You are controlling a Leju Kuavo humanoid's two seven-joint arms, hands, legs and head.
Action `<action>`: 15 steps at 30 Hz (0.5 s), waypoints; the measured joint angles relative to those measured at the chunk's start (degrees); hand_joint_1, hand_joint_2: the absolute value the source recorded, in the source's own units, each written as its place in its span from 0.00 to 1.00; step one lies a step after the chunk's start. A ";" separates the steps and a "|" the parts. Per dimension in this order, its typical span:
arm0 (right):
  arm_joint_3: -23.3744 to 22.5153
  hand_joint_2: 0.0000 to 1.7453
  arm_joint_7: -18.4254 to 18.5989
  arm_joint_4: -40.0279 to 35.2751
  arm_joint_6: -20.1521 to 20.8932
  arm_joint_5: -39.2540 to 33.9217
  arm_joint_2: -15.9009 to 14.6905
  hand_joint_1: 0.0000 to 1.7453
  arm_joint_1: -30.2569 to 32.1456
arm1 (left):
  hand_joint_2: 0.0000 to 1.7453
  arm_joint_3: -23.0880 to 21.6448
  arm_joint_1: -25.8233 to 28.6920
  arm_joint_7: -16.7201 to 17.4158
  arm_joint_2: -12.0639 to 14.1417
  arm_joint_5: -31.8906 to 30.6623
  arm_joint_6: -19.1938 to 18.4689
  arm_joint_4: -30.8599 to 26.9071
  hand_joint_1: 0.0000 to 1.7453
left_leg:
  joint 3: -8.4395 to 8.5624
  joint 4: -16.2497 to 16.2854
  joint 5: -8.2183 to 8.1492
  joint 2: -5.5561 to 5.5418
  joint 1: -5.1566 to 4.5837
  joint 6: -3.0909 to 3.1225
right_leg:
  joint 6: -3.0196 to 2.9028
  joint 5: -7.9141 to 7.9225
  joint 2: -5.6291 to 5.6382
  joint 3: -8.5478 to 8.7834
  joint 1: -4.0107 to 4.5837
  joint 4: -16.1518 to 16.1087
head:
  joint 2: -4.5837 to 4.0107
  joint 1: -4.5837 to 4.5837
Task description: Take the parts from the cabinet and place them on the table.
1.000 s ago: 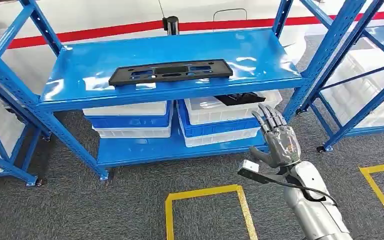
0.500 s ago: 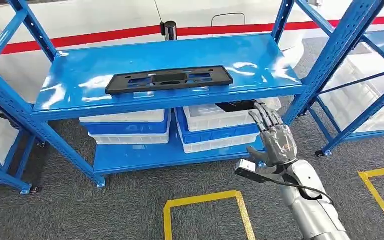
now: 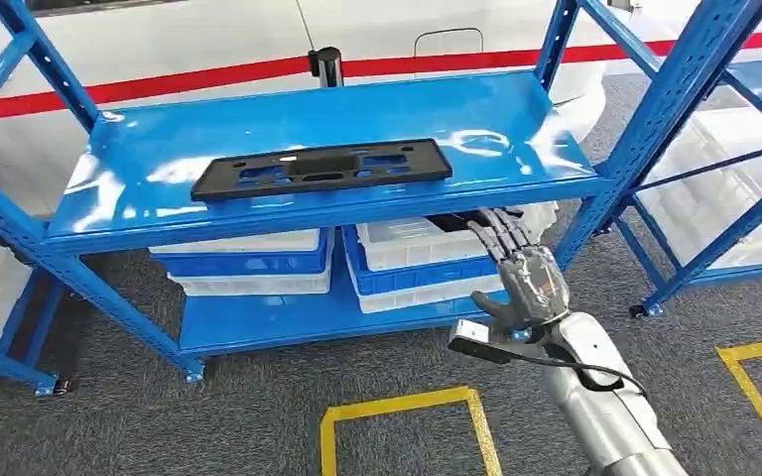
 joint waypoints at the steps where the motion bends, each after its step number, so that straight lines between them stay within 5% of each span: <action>1: 0.50 1.00 0.00 0.37 0.11 0.18 0.48 0.00 -0.72 | 0.00 -0.02 -0.27 0.02 -0.09 -0.07 0.00 0.00 0.00 | -0.45 1.30 -0.51 0.02 0.19 -0.38 | -0.35 -0.23 0.03 0.50 0.09 -0.05 | 0.00 0.15; 5: 2.86 1.00 -0.02 3.41 -0.04 0.22 2.95 0.00 -3.16 | 0.00 -0.02 -0.54 0.26 -0.13 -0.68 0.00 0.02 0.00 | -10.14 16.02 -5.82 0.03 0.41 -1.36 | -1.46 -1.23 0.04 1.37 0.47 -0.04 | 0.00 -0.15; 6: 3.31 1.00 -0.13 4.07 -0.11 0.11 3.35 0.00 -3.26 | 0.00 -0.02 -0.52 0.28 -0.18 -0.72 0.02 0.02 0.00 | -11.55 16.82 -5.74 0.03 0.41 -1.32 | -1.45 -1.54 0.06 1.67 0.57 -0.03 | 0.00 -0.11; 8: 4.31 1.00 -0.20 5.27 -0.24 0.02 4.44 0.00 -3.64 | 0.00 -0.02 -0.52 0.31 -0.13 -0.98 0.04 0.02 0.00 | -10.83 11.84 -1.30 0.02 0.36 -0.72 | -1.47 -2.25 0.11 2.62 0.89 -0.05 | 0.00 -0.11; 10: 5.56 1.00 -0.33 6.21 -0.28 0.07 5.60 0.00 -4.35 | 0.00 0.00 -0.53 0.35 0.00 -1.11 0.07 0.02 0.00 | -6.96 1.78 5.55 0.08 -0.22 1.08 | -1.49 -3.03 0.20 3.56 0.94 -0.23 | 0.00 -0.09; 12: 6.91 1.00 -0.35 7.19 -0.28 0.11 6.78 0.00 -5.08 | 0.00 0.02 -0.65 0.42 0.17 -1.25 0.07 0.00 0.00 | -6.35 0.33 3.59 -0.09 -0.86 1.75 | -0.80 -3.61 0.51 4.13 1.11 -0.61 | 0.00 -0.15; 15: 8.15 1.00 -0.35 7.91 -0.15 0.33 8.13 0.00 -5.32 | 0.00 0.09 -0.59 0.42 0.26 -1.18 0.15 0.00 0.00 | -4.30 -1.60 4.62 -0.23 -0.97 2.93 | 0.54 -2.78 0.49 5.45 1.55 -0.14 | 0.00 -0.13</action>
